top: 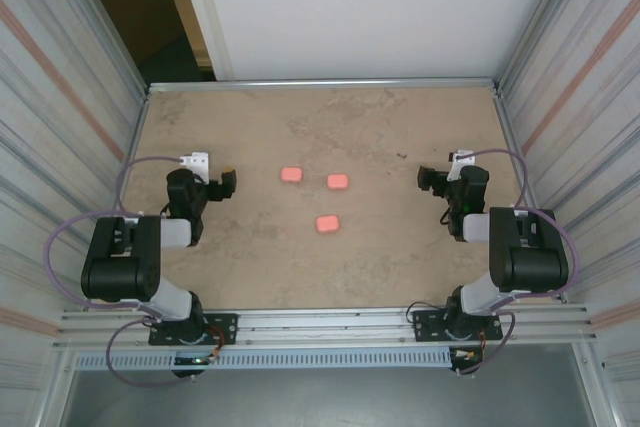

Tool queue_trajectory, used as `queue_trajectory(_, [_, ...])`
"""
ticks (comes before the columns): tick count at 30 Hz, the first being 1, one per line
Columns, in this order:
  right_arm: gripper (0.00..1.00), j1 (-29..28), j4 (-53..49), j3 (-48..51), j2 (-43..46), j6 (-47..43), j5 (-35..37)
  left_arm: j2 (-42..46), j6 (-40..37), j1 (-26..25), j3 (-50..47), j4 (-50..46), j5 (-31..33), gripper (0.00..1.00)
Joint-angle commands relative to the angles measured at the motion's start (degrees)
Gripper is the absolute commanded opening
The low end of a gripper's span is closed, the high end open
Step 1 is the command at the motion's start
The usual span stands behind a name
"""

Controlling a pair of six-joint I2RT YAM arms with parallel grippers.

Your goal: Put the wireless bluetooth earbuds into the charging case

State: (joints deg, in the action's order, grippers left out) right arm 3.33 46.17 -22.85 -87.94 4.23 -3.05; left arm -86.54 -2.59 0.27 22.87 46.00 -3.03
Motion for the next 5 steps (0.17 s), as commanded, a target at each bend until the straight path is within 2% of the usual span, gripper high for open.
queue_trajectory(1, [0.99,-0.34,-0.47,-0.58,-0.41,0.5,0.48,-0.05,-0.5,-0.22,0.4,-0.08,-0.22,0.99])
queue_trajectory(5, [0.99,-0.2,-0.47,-0.59,-0.4,0.55,0.43,-0.06,-0.51,-0.2,0.33,-0.12,-0.23,0.99])
